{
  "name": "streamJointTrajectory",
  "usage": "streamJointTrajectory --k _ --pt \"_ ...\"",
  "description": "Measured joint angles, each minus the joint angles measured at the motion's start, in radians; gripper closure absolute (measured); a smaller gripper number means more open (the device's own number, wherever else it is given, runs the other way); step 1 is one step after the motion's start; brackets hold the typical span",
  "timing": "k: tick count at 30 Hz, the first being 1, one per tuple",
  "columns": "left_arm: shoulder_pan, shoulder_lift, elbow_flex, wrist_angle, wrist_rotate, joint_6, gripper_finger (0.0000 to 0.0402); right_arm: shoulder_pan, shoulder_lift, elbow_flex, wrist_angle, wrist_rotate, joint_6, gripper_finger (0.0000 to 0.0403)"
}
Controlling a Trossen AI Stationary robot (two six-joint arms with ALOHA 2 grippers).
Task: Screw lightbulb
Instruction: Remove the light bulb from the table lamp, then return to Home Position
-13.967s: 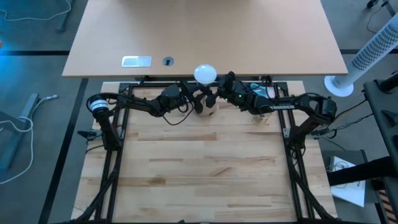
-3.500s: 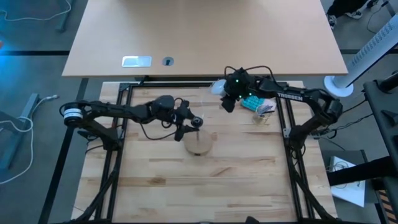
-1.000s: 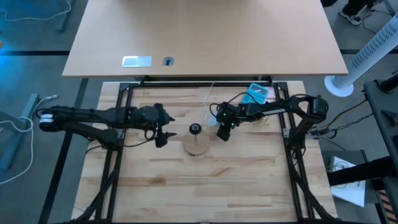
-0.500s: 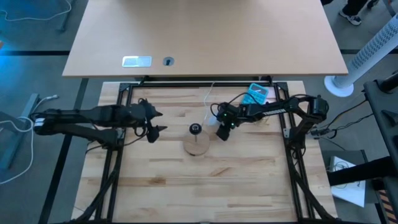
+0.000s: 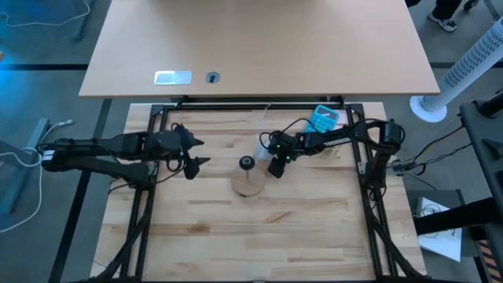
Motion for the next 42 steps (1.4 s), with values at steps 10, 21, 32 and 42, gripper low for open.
streamJointTrajectory --k 10,21,32,42 --pt "0.0 0.0 0.0 0.109 0.0 0.144 0.0086 0.007 -0.03 0.023 -0.063 -0.084 0.035 0.0152" --pt "0.0 0.001 0.0 0.109 0.001 0.127 0.0086 0.041 -0.227 0.236 -0.457 -0.018 -0.058 0.0129" --pt "0.0 -0.021 0.14 -0.004 0.002 0.356 0.0086 0.127 -0.524 0.406 -0.424 0.134 -0.314 0.0177" --pt "0.0 -0.021 0.38 -0.244 0.003 0.193 0.0086 0.149 -0.774 0.423 -0.369 0.184 -0.338 0.0203"
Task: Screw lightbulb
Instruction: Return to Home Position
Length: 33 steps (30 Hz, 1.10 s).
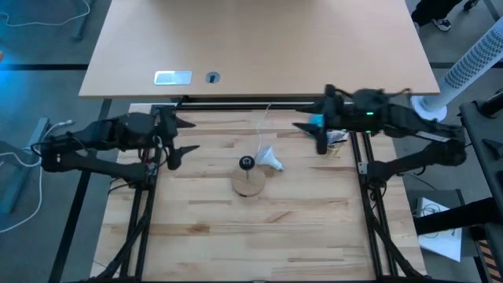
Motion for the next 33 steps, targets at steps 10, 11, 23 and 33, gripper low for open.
streamJointTrajectory --k 10,11,23,33 --pt "0.0 -0.088 -0.225 0.113 0.052 -0.144 0.0086 0.023 -0.103 -0.37 0.163 -0.055 -0.025 0.0185" --pt "0.0 -0.1 -0.285 0.156 0.052 -0.16 0.0086 0.028 -0.1 -0.438 0.248 -0.078 -0.016 0.0183" --pt "0.0 -0.191 -0.848 0.875 0.313 -0.139 0.0086 0.05 0.106 -1.032 1.171 -0.087 0.072 0.0166" --pt "0.0 -0.603 -0.766 0.519 0.312 -0.064 0.0086 0.049 -0.509 -1.218 0.908 -0.128 0.03 0.018"
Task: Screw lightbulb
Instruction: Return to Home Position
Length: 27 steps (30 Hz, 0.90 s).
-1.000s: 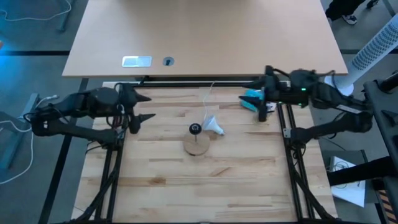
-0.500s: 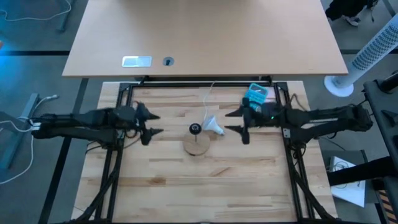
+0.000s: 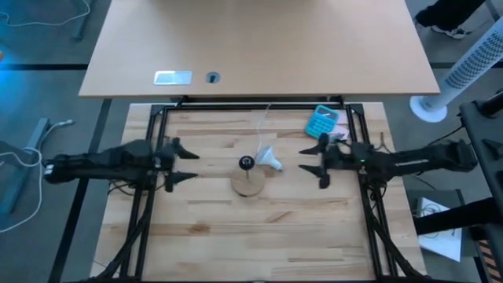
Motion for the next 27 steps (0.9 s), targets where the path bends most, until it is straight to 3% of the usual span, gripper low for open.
streamJointTrajectory --k 4,7,11,18,27 --pt "0.0 -0.148 -0.006 0.025 -0.003 -0.036 0.0086 0.0 -0.315 -0.003 -0.378 0.108 0.058 0.0185" --pt "0.001 -0.193 -0.038 0.035 0.0 -0.069 0.0086 0.001 -0.495 -0.052 -0.442 0.081 0.078 0.0186" --pt "0.0 -0.177 -0.104 0.057 0.002 -0.028 0.0086 0.001 -0.462 -0.141 -0.32 0.026 0.032 0.0179" --pt "-0.001 -0.116 -0.342 0.411 0.016 0.024 0.0086 0.003 -0.307 -0.139 -0.274 0.016 0.052 0.0165" --pt "-0.001 -0.14 -0.371 0.324 0.004 0.075 0.0086 0.003 -0.277 -0.139 -0.18 -0.035 0.024 0.0154"
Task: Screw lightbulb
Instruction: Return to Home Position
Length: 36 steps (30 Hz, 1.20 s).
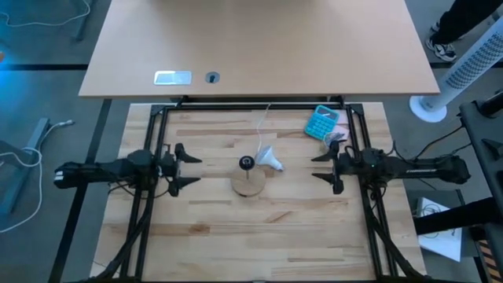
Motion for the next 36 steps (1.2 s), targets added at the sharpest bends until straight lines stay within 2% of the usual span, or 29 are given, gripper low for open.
streamJointTrajectory --k 3,6,9,13,19,28,36 --pt "0.003 -0.025 0.0 -0.004 -0.027 0.051 0.0086 0.0 -0.057 0.0 0.001 0.0 -0.01 0.0151" --pt "0.003 -0.05 0.001 -0.006 -0.154 0.064 0.0086 0.0 -0.122 0.001 -0.041 0.008 -0.012 0.0152" --pt "0.003 -0.053 0.006 -0.012 -0.205 0.057 0.0086 0.0 -0.171 0.0 -0.1 0.008 0.002 0.0157" --pt "0.002 -0.05 0.006 -0.014 -0.199 0.006 0.0086 0.0 -0.207 0.001 -0.137 0.007 0.003 0.0163" --pt "0.002 -0.052 0.006 -0.029 -0.114 -0.015 0.0086 0.0 -0.218 0.0 -0.133 0.001 0.004 0.0169" --pt "0.002 -0.052 0.005 -0.034 -0.066 -0.101 0.0086 0.0 -0.218 0.0 -0.13 -0.058 -0.027 0.0154" --pt "0.002 -0.044 0.003 -0.017 -0.099 -0.062 0.0086 0.0 -0.217 0.0 -0.158 -0.079 -0.059 0.0144"
